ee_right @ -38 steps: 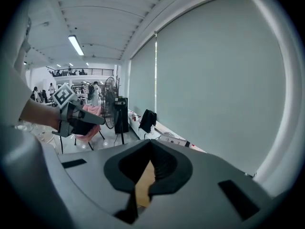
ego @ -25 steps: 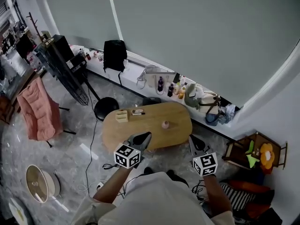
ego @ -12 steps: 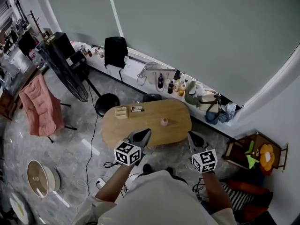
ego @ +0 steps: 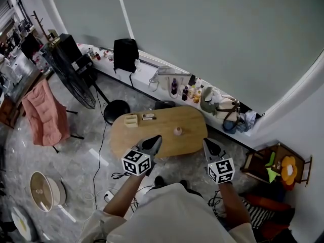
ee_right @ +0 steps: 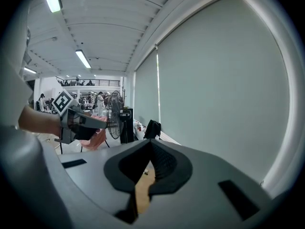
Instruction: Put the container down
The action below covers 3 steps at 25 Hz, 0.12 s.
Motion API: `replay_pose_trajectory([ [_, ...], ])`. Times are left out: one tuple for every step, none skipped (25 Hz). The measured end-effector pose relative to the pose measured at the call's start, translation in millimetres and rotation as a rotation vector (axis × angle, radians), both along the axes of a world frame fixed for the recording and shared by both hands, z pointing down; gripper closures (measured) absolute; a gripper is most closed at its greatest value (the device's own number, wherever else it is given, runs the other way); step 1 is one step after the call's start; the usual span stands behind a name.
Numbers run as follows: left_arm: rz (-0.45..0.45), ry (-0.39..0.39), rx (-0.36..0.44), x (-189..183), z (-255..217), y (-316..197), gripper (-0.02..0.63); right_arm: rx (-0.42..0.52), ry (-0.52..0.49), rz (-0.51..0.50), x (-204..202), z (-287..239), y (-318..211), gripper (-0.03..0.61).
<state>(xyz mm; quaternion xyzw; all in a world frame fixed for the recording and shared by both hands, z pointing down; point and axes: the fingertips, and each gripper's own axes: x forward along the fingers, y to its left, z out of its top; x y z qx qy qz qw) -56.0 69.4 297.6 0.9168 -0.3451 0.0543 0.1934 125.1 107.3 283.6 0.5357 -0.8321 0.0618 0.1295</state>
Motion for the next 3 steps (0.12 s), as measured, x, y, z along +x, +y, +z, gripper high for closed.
replay_pose_trajectory([
  [-0.002,0.002,0.001,-0.3,0.0,-1.0,0.592,0.001,0.001,0.0,0.4,0.3,-0.4,0.577],
  [-0.004,0.003,0.002,-0.6,0.0,-1.9,0.592,0.002,0.003,-0.001,0.8,0.6,-0.8,0.577],
  [-0.006,0.004,0.003,-0.8,0.0,-2.9,0.592,0.004,0.004,-0.001,1.2,0.9,-1.3,0.577],
])
